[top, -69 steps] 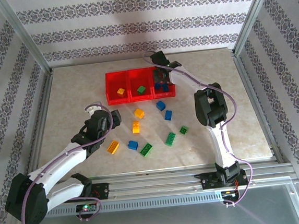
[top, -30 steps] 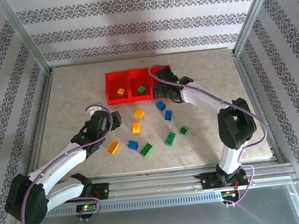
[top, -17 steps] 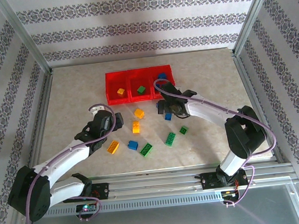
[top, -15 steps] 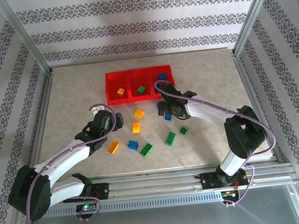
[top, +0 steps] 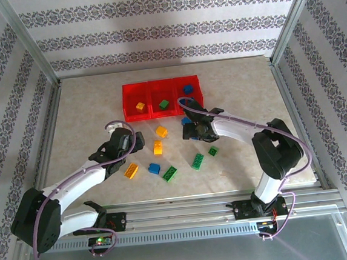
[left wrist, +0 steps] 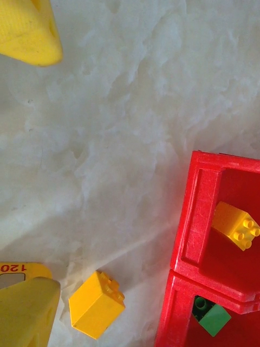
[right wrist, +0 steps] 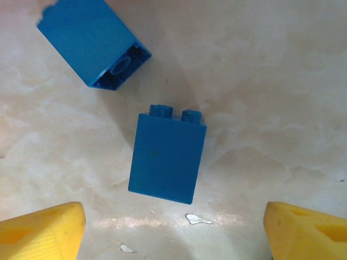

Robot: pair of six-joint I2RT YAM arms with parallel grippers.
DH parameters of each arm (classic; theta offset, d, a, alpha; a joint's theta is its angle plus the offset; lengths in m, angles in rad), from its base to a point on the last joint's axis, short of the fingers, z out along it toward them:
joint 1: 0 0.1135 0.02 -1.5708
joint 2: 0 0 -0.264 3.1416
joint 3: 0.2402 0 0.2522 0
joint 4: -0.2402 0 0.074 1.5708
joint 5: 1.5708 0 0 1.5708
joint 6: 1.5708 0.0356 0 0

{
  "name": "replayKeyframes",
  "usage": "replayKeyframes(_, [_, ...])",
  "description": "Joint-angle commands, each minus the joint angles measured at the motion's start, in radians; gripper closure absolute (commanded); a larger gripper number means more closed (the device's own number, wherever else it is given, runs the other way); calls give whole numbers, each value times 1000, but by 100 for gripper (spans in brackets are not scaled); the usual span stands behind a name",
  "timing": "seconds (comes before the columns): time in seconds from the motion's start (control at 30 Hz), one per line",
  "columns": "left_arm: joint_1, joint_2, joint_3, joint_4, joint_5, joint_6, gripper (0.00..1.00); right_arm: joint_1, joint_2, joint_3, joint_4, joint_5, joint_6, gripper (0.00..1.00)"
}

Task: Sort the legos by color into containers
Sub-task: Pick up the lego from the center of the table.

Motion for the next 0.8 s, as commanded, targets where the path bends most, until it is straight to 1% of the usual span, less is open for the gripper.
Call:
replayKeyframes(0.0, [11,11,35,11,11,-18,0,9,46,33,-1,-33,9,19])
replayKeyframes(0.4, [11,28,40,7,20,-17,0,-4,123,72,14,2,0,29])
replayKeyframes(0.6, [11,26,37,0,19,-18,0,-16,172,109,27,-14,-5,43])
replayKeyframes(0.77, [11,16,30,-7,5,-18,0,-21,182,104,31,-15,-3,55])
